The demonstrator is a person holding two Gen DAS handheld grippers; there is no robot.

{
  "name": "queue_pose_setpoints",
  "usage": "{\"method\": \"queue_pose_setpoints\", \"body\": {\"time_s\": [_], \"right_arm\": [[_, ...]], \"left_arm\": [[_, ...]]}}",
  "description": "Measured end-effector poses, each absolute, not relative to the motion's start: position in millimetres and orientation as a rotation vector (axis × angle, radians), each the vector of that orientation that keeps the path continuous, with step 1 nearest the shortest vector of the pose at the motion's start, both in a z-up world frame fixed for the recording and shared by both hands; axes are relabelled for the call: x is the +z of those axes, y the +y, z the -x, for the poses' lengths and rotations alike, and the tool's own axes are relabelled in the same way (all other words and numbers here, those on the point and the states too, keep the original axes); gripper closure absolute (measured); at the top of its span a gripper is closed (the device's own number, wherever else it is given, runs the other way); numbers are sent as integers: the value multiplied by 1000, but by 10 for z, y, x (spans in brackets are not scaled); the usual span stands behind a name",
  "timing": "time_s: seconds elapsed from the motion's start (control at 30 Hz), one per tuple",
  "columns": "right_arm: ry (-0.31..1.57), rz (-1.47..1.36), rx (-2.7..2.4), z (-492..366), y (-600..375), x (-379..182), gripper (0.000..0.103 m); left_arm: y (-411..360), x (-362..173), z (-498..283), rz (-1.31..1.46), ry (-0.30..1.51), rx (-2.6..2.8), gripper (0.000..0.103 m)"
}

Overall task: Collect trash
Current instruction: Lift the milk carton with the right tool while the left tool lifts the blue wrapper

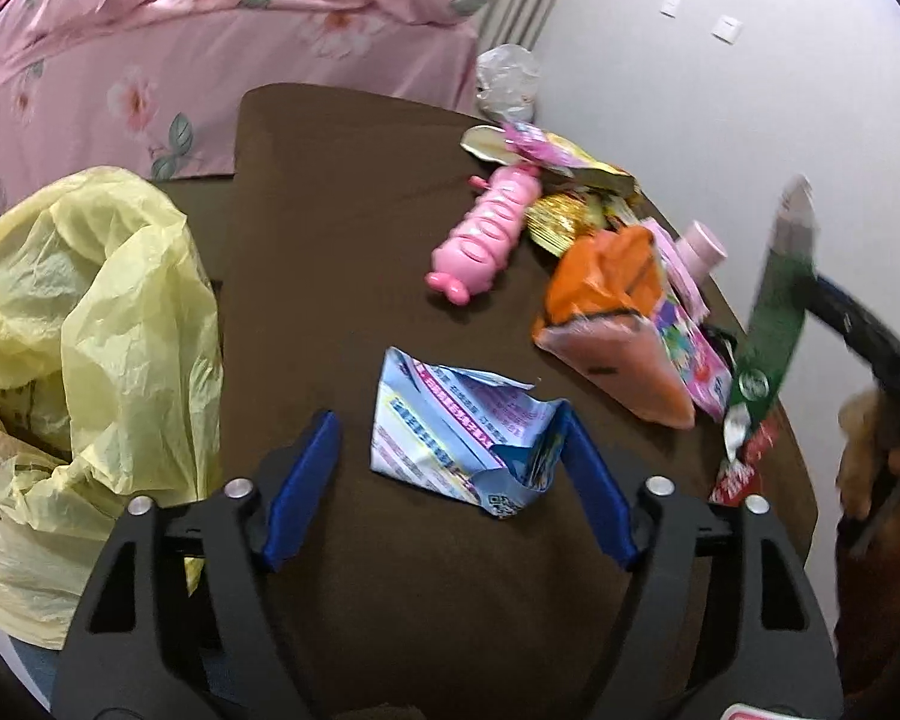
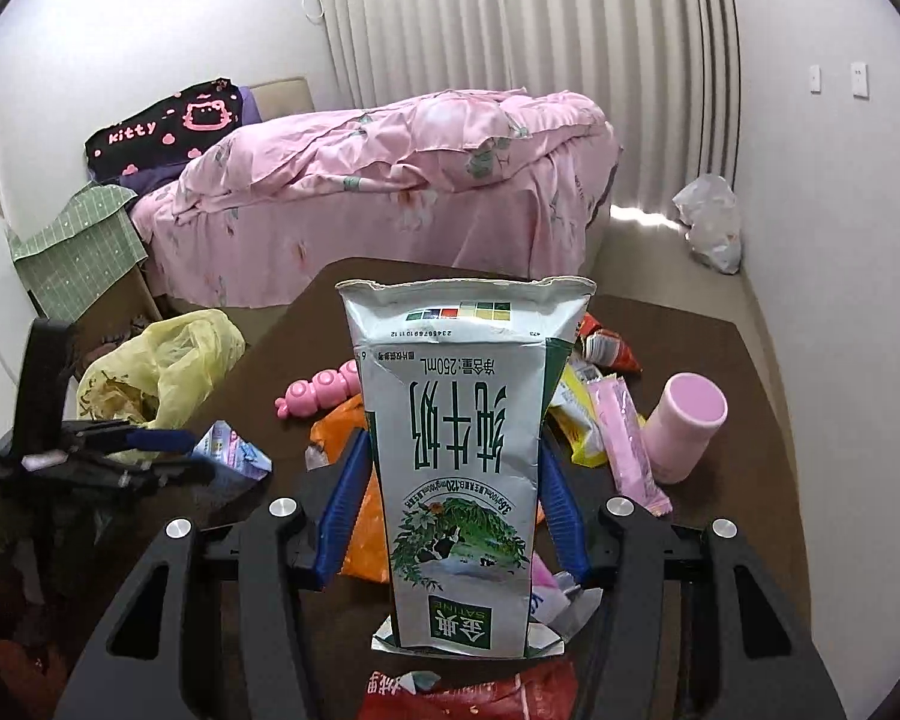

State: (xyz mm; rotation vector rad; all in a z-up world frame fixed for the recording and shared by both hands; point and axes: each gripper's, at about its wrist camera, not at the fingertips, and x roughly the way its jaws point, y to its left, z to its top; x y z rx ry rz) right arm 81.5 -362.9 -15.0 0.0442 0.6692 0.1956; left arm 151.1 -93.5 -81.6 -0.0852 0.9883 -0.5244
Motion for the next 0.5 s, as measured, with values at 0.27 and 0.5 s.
{"method": "queue_pose_setpoints", "body": {"time_s": [0.27,0.5], "right_arm": [[646,-39,190,-716,-3611,-200,52],[591,-54,189,-587,-3641,-64,52]], "left_arm": [[-1118,-882,-1623,4,1011,-501,65],[-1075,-877,-1574,25,995,-466,99]]}}
